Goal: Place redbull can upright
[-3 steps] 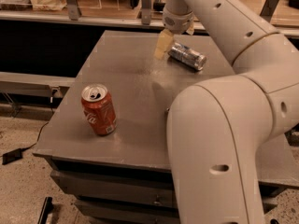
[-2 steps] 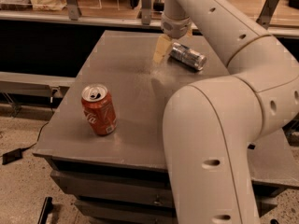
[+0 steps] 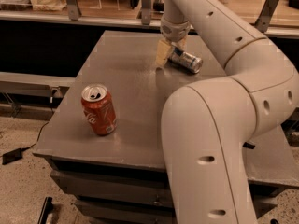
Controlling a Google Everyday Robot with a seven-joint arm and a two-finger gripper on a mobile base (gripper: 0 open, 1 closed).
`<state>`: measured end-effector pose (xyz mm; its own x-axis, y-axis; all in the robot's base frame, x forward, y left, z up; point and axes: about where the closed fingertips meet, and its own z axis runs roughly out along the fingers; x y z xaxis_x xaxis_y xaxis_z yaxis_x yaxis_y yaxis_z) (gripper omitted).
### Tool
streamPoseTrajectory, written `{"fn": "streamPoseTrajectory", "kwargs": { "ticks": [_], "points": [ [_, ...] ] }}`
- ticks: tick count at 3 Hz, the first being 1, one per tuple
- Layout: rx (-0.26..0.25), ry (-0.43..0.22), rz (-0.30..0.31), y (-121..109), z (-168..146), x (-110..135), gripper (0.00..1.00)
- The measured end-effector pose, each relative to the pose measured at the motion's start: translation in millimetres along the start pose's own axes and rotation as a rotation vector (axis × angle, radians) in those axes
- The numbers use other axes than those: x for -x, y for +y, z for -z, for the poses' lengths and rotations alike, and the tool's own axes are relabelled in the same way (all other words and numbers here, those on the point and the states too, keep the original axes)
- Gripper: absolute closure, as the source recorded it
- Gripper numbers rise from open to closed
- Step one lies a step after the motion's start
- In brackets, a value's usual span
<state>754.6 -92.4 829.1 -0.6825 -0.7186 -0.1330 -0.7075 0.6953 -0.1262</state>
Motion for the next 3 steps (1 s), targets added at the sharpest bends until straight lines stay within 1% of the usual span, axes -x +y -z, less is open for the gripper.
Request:
{"fn": "streamPoseTrajectory", "kwargs": {
  "ticks": [1, 2, 3],
  "points": [
    [-0.001, -0.002, 0.0, -0.7, 3.2, 1.2, 0.74],
    [-0.001, -0.002, 0.0, -0.9, 4.4, 1.3, 0.96],
    [-0.028, -0.036, -0.009, -10.5, 11.9, -3.3, 1.0]
  ]
}}
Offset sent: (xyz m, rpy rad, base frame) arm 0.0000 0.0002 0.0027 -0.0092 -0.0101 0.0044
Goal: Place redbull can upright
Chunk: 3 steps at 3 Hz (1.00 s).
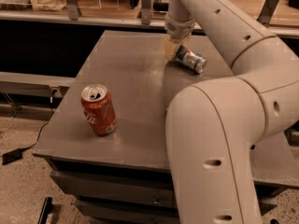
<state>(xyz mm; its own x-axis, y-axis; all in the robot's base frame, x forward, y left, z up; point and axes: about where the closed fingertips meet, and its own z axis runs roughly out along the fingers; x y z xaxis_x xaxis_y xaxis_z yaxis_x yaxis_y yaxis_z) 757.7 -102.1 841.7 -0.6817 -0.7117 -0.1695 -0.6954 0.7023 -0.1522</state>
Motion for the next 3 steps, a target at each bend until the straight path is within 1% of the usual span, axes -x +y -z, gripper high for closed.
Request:
{"fn": "streamPoseTrajectory", "kwargs": {
  "ticks": [1, 2, 3],
  "points": [
    [-0.01, -0.092, 0.012, -3, 27, -9, 1.0],
    [0.012, -0.279, 0.073, 8, 77, -24, 1.0],
    [0.031, -0.43, 0.12, 18, 110, -37, 1.0]
  ]
}}
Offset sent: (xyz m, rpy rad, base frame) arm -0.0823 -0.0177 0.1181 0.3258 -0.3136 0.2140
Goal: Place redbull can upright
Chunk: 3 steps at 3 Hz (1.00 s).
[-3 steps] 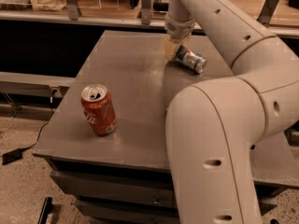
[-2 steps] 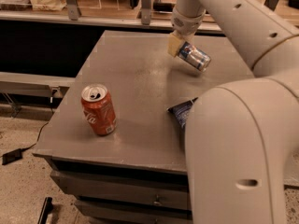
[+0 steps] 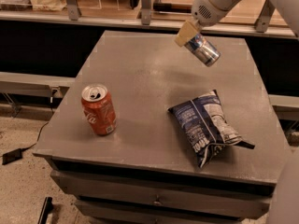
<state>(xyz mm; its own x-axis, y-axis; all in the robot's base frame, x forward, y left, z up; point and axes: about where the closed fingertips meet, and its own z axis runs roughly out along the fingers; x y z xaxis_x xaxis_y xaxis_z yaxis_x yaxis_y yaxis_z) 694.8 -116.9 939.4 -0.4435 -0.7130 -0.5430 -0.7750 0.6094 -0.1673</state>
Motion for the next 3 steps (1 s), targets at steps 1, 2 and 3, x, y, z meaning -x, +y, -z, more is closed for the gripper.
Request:
{"fn": "streamPoseTrajectory", "kwargs": {
  "ticks": [1, 2, 3],
  "points": [
    [0.008, 0.001, -0.002, -2, -10, 2, 1.0],
    [0.119, -0.185, -0.013, -4, -14, 3, 1.0],
    [0.223, -0.442, -0.024, -14, 0, 0, 1.0]
  ]
}}
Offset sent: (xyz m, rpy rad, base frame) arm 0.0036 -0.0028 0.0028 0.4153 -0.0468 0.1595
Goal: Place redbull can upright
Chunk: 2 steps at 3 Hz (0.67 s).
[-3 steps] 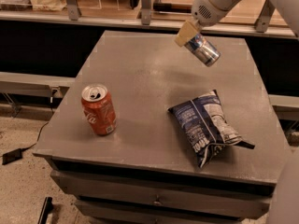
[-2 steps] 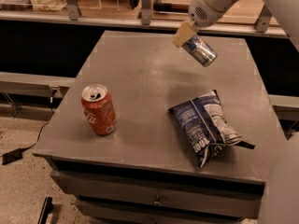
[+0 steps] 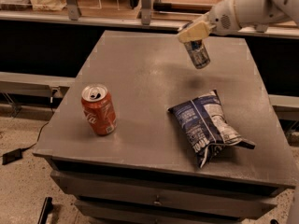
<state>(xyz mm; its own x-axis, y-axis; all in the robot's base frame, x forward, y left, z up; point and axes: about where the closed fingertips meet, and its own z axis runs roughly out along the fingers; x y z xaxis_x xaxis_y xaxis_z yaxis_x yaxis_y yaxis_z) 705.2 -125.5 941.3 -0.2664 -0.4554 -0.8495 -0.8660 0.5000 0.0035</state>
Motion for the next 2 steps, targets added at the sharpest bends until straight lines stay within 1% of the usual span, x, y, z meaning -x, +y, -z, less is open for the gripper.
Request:
{"fn": "streamPoseTrajectory", "kwargs": {
  "ticks": [1, 2],
  "points": [
    [0.179, -0.344, 0.008, 15, 30, 23, 1.0],
    [0.287, -0.526, -0.001, 23, 48, 34, 1.0]
  ]
}}
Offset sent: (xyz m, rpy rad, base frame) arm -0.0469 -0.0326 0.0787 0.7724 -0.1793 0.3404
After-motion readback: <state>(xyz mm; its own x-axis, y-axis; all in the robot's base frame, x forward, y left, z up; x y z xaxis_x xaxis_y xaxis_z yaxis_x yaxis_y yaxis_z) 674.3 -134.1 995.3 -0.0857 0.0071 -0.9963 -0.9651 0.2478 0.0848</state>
